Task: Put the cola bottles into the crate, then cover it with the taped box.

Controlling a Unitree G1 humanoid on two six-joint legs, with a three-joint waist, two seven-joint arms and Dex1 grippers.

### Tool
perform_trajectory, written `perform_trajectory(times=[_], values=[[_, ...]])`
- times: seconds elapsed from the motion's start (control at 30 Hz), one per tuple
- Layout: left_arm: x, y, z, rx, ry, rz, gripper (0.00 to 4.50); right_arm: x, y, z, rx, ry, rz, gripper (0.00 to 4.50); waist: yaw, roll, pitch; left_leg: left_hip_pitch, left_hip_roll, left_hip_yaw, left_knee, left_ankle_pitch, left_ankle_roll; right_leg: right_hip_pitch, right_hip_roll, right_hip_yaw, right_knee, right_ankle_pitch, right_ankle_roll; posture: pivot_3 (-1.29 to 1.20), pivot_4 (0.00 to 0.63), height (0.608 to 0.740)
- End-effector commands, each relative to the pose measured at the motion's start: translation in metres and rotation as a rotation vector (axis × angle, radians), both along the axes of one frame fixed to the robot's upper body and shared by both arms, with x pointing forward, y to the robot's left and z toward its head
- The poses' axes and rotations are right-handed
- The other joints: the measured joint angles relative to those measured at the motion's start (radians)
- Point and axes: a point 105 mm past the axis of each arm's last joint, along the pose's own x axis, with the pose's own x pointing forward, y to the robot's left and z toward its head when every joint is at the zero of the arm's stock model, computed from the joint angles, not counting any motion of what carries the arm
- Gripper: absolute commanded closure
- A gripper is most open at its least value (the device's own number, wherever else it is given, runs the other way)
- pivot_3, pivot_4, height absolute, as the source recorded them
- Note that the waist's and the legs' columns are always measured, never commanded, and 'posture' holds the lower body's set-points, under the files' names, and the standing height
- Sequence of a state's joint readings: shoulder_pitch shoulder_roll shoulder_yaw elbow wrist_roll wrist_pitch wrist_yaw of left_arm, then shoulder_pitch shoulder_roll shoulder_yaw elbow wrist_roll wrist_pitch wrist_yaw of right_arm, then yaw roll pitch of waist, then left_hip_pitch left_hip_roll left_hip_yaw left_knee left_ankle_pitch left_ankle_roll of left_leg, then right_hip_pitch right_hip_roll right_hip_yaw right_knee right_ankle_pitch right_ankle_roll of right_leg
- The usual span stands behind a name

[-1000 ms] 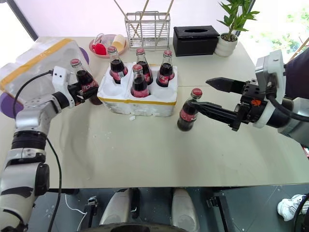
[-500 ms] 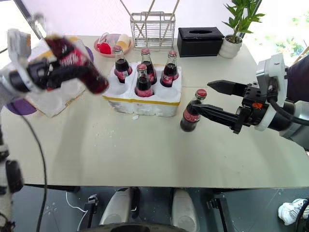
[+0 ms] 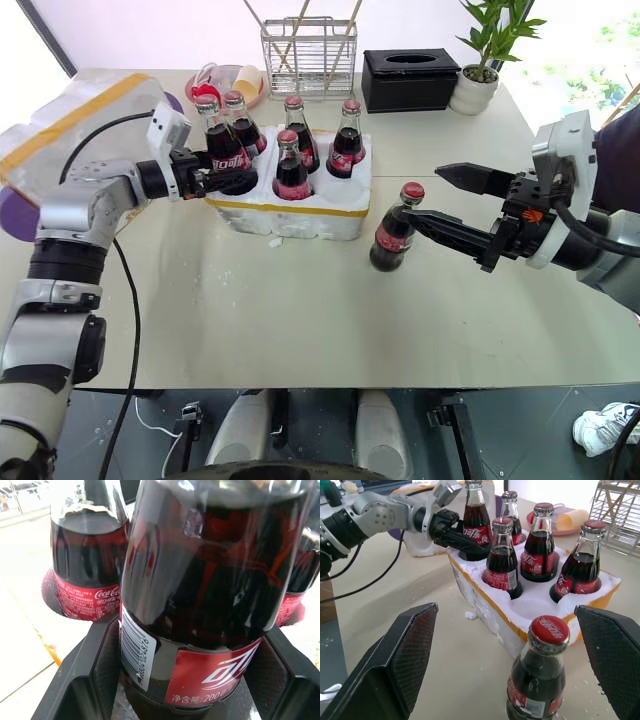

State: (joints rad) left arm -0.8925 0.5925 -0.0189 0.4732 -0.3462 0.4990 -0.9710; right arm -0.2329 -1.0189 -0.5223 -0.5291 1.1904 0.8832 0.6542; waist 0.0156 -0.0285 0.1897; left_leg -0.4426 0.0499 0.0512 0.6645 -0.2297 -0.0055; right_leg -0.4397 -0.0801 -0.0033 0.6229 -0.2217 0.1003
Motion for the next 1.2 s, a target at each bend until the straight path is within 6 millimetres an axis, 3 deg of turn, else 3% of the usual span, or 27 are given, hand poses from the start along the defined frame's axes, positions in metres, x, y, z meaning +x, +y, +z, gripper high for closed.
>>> perform_trajectory(times=[0.03, 0.13, 0.17, 0.27, 0.37, 0.47, 0.57, 0.67, 0.8, 0.97, 1.2], values=[[0.007, -0.007, 0.003, 0.008, -0.055, 0.028, 1.75, -0.002, 0.003, 0.004, -0.001, -0.049, -0.002, 0.0, 0.004, 0.0, 0.0, 0.0, 0.0, 0.0, 0.001, 0.0, 0.0, 0.0, 0.0, 0.0, 0.0, 0.0, 0.0, 0.0, 0.15, 0.74], [0.008, -0.007, -0.002, -0.001, -0.045, 0.044, 0.29, -0.001, 0.002, 0.0, -0.025, -0.043, -0.009, 0.0, 0.008, 0.001, -0.001, 0.002, -0.001, 0.0, 0.003, 0.0, 0.0, 0.004, -0.001, 0.0, 0.0, -0.001, -0.002, 0.0, 0.15, 0.74], [0.005, -0.006, -0.002, -0.007, -0.044, 0.036, 0.05, -0.001, 0.0, -0.002, -0.029, -0.04, -0.017, 0.0, 0.009, 0.001, -0.001, 0.003, -0.001, 0.0, 0.003, 0.0, 0.0, 0.005, -0.001, 0.0, -0.001, -0.001, -0.002, 0.0, 0.15, 0.74], [-0.005, -0.001, 0.008, -0.06, -0.048, 0.009, 0.05, -0.002, -0.007, -0.003, -0.013, -0.025, -0.039, 0.0, 0.004, 0.001, -0.001, 0.006, -0.001, 0.0, 0.003, 0.0, 0.0, 0.008, -0.002, 0.0, -0.002, -0.001, -0.002, 0.0, 0.15, 0.74], [-0.025, 0.013, 0.036, -0.176, -0.061, -0.033, 0.05, -0.006, -0.019, -0.006, 0.006, 0.008, -0.081, 0.0, -0.003, 0.001, -0.001, 0.006, 0.0, -0.001, 0.001, 0.0, 0.0, 0.008, -0.001, 0.0, -0.002, -0.001, -0.002, 0.0, 0.15, 0.74], [-0.057, 0.019, 0.065, -0.278, -0.052, -0.153, 0.05, -0.013, -0.03, -0.017, -0.014, 0.036, -0.14, 0.0, -0.006, 0.001, -0.001, 0.005, 0.0, -0.002, 0.001, 0.0, 0.0, 0.007, -0.001, 0.0, -0.001, 0.0, 0.001, 0.0, 0.15, 0.74], [-0.092, 0.016, 0.079, -0.293, -0.031, -0.293, 0.05, -0.017, -0.04, -0.033, -0.023, 0.066, -0.204, 0.0, -0.005, 0.001, -0.001, 0.006, 0.0, -0.002, 0.0, 0.0, 0.0, 0.007, 0.0, 0.0, 0.0, 0.0, 0.0, 0.0, 0.15, 0.74], [-0.117, 0.005, 0.066, -0.192, 0.019, -0.391, 0.05, -0.015, -0.037, -0.049, 0.002, 0.085, -0.235, 0.0, -0.005, 0.002, -0.001, 0.01, 0.0, -0.001, 0.0, 0.0, 0.0, 0.01, -0.001, 0.0, 0.0, -0.002, -0.002, 0.0, 0.15, 0.74], [-0.134, -0.01, 0.035, -0.055, 0.072, -0.457, 0.05, -0.006, -0.029, -0.071, 0.026, 0.105, -0.265, 0.0, -0.005, 0.002, -0.001, 0.016, 0.0, -0.001, 0.0, 0.0, -0.001, 0.016, -0.001, 0.0, -0.003, -0.002, -0.002, 0.0, 0.15, 0.74], [-0.128, -0.028, 0.012, -0.013, 0.058, -0.429, 0.05, 0.011, -0.016, -0.093, 0.079, 0.134, -0.27, 0.0, -0.004, 0.002, -0.001, 0.015, 0.0, 0.0, -0.001, 0.0, -0.001, 0.015, -0.001, 0.0, -0.004, -0.002, -0.003, 0.0, 0.15, 0.74], [-0.127, -0.043, 0.005, -0.027, 0.047, -0.442, 0.05, 0.033, -0.003, -0.108, 0.112, 0.145, -0.241, 0.0, -0.005, 0.002, -0.001, 0.015, 0.0, 0.0, -0.002, 0.0, 0.0, 0.015, -0.001, 0.0, -0.004, -0.002, -0.003, 0.0, 0.15, 0.74]])
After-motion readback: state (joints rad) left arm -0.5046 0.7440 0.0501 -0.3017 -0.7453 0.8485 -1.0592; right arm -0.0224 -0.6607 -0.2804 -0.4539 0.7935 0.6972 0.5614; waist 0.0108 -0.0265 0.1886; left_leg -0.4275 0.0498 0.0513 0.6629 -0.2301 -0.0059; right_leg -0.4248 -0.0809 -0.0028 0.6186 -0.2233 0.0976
